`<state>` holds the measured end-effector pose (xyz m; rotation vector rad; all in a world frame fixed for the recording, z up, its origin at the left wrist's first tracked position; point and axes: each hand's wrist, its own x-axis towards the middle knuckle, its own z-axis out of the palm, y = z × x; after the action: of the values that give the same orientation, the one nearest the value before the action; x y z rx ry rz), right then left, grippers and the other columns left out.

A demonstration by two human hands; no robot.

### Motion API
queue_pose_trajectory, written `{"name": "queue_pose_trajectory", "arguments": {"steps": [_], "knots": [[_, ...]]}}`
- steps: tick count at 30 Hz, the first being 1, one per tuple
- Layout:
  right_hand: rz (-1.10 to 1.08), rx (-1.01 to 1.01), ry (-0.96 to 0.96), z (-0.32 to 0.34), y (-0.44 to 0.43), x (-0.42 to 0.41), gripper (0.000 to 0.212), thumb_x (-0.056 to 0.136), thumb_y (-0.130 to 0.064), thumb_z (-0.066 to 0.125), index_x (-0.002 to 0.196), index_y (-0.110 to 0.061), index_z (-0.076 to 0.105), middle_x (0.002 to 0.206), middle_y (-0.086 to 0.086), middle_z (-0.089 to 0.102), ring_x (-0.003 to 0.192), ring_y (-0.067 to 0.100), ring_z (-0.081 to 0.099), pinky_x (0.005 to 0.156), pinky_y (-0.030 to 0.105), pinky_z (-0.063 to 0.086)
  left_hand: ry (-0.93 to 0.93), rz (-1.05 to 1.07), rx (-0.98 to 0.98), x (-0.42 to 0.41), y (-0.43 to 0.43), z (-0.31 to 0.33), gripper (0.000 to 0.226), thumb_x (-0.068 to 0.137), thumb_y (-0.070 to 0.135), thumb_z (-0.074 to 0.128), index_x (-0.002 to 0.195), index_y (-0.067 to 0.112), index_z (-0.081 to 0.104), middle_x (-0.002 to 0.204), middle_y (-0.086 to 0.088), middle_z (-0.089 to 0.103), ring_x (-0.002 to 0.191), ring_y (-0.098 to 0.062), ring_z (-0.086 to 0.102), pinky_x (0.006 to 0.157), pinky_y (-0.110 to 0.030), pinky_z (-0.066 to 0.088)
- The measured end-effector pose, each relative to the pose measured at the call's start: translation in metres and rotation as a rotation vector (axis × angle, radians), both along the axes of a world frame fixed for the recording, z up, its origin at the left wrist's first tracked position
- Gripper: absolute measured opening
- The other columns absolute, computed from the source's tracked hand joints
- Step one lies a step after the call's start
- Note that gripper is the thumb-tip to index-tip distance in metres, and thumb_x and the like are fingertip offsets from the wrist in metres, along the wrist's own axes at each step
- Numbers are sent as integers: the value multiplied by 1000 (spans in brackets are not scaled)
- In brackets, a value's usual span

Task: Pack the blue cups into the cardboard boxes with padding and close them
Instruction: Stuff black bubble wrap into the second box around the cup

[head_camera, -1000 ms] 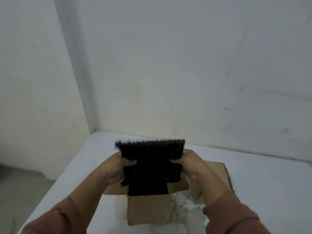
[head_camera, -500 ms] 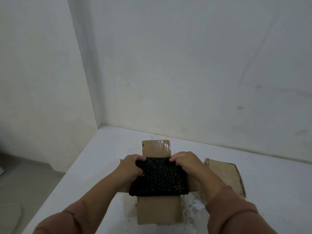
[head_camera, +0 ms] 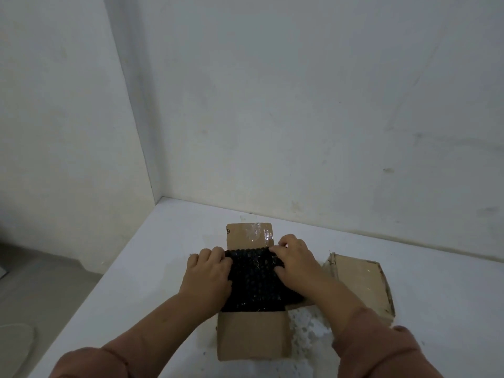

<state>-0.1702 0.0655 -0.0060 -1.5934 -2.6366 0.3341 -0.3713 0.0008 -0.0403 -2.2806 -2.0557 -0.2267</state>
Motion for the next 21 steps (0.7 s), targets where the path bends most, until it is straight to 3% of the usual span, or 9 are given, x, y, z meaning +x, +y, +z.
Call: {"name": "queue_pose_trajectory", "arguments": {"steps": [3, 5, 10, 16, 19, 21], "knots": [[85, -302, -143, 12, -1, 4, 66, 87, -8, 51, 147, -16, 25, 145, 3, 24, 132, 22, 28, 109, 28, 32, 10, -26, -118, -1, -6, 9, 51, 66, 38, 58, 114, 23, 62, 110, 3, 56, 101, -20, 53, 94, -35, 38], [107, -341, -217, 10, -3, 0, 68, 87, -10, 53, 147, -13, 23, 149, 6, 19, 135, 24, 26, 111, 31, 31, 37, -35, -217, 0, -6, 10, 56, 75, 35, 51, 129, 21, 47, 125, 2, 45, 118, -21, 41, 106, -34, 24], [211, -148, -376, 0, -7, -15, 50, 85, -10, 53, 133, -5, 40, 138, 15, 35, 124, 31, 38, 100, 41, 41, 227, -112, -299, 12, 0, 13, 41, 82, 27, 51, 121, 17, 53, 123, -4, 46, 118, -24, 40, 113, -39, 19], [315, 25, -470, -12, -21, -24, 35, 91, -15, 45, 125, -7, 45, 123, 16, 44, 111, 31, 45, 95, 40, 34, 283, -210, -312, 20, 6, 12, 35, 87, 19, 50, 121, 14, 48, 121, -6, 51, 113, -24, 50, 119, -50, 1], [312, -29, -474, -7, -18, -26, 38, 90, -15, 49, 127, -10, 45, 123, 14, 45, 110, 30, 48, 93, 39, 37, 259, -246, -342, 18, 9, 13, 35, 88, 20, 50, 122, 14, 49, 122, -7, 52, 110, -23, 54, 118, -46, 8], [269, -60, -435, 1, -11, -25, 38, 86, -14, 50, 124, -13, 48, 124, 11, 47, 111, 29, 48, 93, 41, 38, 227, -256, -351, 13, 11, 15, 31, 88, 19, 47, 117, 14, 55, 122, -6, 53, 110, -21, 53, 114, -38, 20]]}}
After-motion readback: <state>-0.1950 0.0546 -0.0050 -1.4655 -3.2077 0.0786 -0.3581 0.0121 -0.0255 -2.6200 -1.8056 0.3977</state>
